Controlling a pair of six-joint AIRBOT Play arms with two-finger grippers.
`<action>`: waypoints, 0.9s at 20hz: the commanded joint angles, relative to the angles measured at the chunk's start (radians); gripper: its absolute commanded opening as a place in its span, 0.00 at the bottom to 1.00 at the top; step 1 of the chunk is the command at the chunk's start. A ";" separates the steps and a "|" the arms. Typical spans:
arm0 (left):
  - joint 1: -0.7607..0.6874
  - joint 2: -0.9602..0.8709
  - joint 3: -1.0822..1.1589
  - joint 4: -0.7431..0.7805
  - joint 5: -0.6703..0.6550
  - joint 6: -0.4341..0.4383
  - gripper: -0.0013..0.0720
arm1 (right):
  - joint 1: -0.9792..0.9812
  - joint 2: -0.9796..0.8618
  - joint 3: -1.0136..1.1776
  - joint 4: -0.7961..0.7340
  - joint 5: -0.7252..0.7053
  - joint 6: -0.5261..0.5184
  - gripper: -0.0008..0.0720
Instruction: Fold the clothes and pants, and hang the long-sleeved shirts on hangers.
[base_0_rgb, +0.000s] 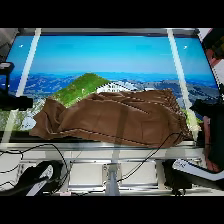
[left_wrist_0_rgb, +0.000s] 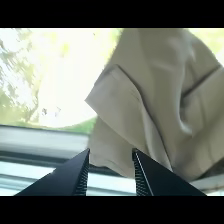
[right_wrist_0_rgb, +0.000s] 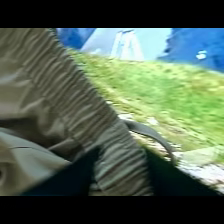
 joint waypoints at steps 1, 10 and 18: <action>0.019 0.054 0.000 0.002 0.029 -0.001 0.47 | -0.113 -0.153 0.053 0.210 0.134 -0.129 0.72; 0.018 -0.035 -0.012 0.002 0.043 -0.001 0.47 | -0.074 -0.389 0.252 0.079 0.310 -0.112 0.84; 0.018 -0.115 -0.015 -0.006 0.044 -0.001 0.47 | 0.059 -0.482 0.252 0.006 0.307 -0.120 0.77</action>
